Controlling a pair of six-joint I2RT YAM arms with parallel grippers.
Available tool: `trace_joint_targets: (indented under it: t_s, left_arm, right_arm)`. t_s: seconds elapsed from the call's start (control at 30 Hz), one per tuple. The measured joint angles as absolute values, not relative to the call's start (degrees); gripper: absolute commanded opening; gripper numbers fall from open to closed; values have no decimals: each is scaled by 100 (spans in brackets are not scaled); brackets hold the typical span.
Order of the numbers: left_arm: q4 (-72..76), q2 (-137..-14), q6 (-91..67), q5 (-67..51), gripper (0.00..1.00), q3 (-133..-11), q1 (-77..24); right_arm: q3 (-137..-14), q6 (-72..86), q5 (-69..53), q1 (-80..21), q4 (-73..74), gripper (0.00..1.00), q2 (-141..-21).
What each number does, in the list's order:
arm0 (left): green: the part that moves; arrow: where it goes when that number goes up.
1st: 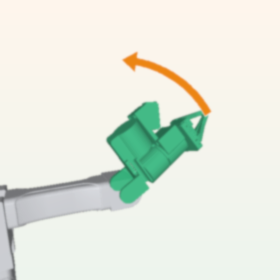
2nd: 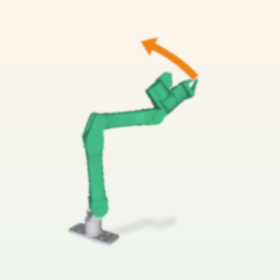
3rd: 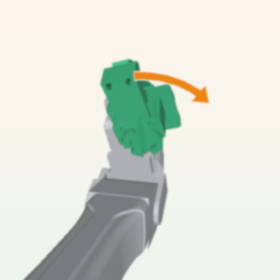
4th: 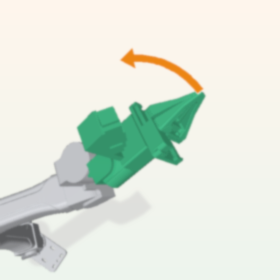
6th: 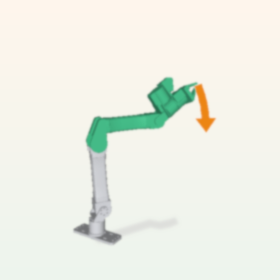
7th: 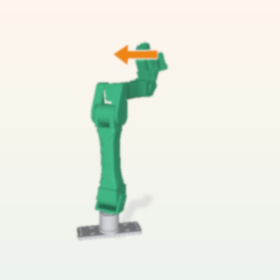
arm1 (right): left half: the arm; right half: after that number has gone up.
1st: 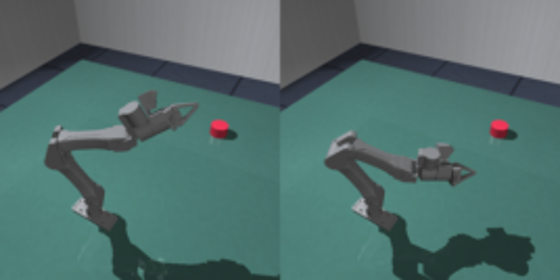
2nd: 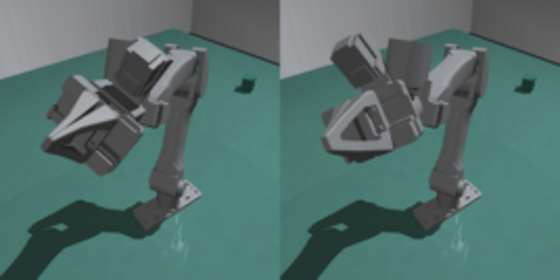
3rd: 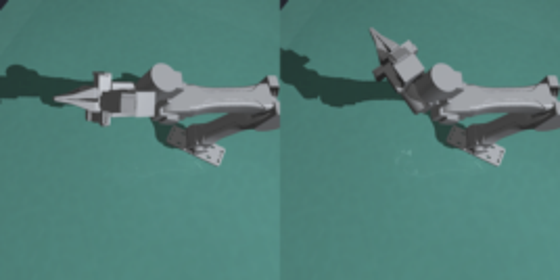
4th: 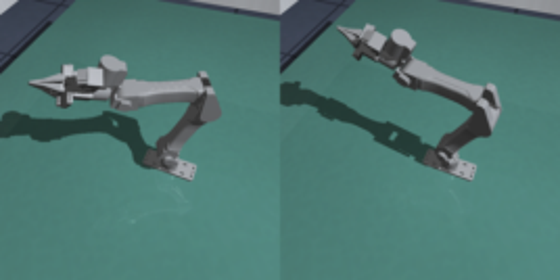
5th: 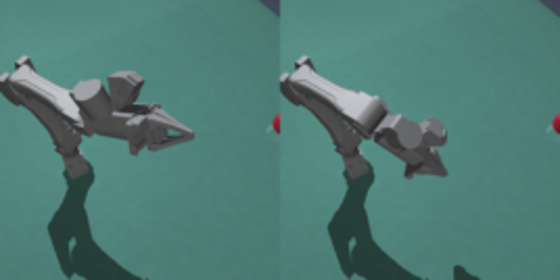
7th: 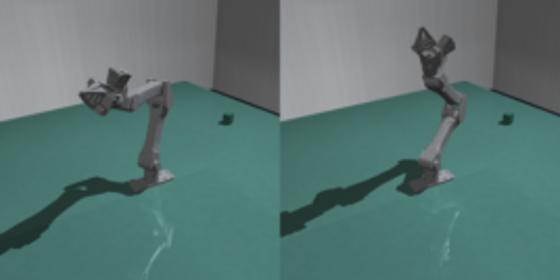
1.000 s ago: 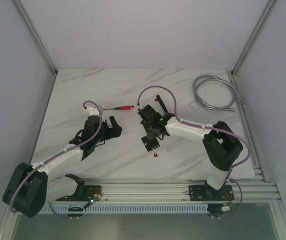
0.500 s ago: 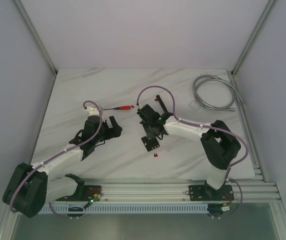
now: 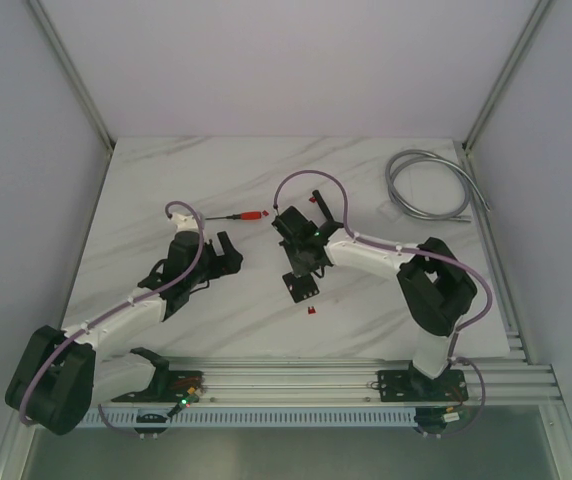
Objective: Snap on the fuse box
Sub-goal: Install the fuse at the fuse box base.
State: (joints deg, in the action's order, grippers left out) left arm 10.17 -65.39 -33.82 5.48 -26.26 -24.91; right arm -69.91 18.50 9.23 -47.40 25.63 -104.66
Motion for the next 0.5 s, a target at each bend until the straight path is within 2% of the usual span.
trace_joint_targets:
  t_s: [0.27, 0.5]
  left_arm:
    - [923, -6567, -3400, 687, 100, -2628, -2475]
    - [674, -6790, -3583, 923, 93, -2665, -2475]
  right_arm:
    - [-6997, 1857, 921, -4753, 2541, 0, -10348]
    - [-6661, 1774, 810, -4764, 1942, 24, -9773]
